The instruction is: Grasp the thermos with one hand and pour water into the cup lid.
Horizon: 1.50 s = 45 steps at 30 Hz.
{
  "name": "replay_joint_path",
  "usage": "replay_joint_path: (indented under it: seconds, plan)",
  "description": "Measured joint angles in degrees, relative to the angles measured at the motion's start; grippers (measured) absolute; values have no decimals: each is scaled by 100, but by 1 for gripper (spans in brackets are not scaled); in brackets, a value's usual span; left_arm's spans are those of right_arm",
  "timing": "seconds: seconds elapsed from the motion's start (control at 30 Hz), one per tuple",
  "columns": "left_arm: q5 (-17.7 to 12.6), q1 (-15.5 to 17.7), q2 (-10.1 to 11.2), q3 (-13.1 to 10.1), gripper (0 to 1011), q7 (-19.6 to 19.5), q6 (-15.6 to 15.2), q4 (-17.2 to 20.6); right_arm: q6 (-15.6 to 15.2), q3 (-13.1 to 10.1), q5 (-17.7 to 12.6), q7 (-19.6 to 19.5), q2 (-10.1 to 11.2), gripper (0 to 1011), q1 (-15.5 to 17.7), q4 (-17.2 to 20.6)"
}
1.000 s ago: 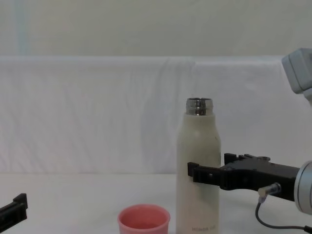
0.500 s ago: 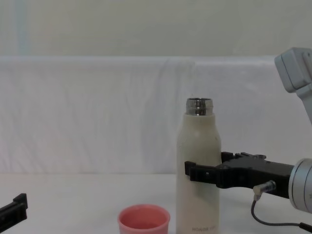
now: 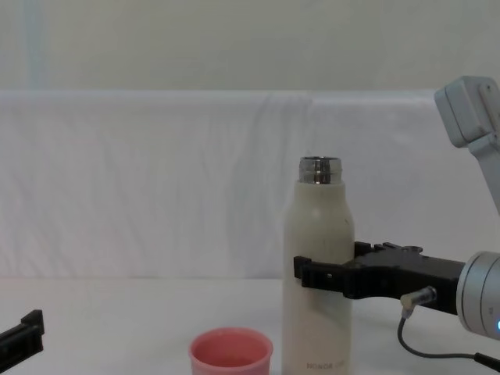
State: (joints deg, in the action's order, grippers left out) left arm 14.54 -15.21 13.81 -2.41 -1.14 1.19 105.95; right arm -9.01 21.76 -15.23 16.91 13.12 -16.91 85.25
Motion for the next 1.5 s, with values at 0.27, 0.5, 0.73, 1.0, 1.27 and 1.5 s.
replay_joint_path:
  seconds: [0.27,0.5,0.73,1.0,1.27,1.5]
  plan:
    - [0,0,0,0,1001,0,0,0,19,0,15,2,-46,1000,-67,-89]
    - [0,0,0,0,1001,0,0,0,83,11,17,25,-106,1000,-152,-226]
    - [0,0,0,0,1001,0,0,0,147,23,14,64,-149,1000,-235,-360]
    - [0,0,0,0,1001,0,0,0,211,26,1,67,-205,1000,-289,-468]
    - [0,0,0,0,1001,0,0,0,268,40,-23,85,-259,1000,-344,-562]
    - [0,0,0,0,1001,0,0,0,315,52,-41,99,-296,1000,-387,-646]
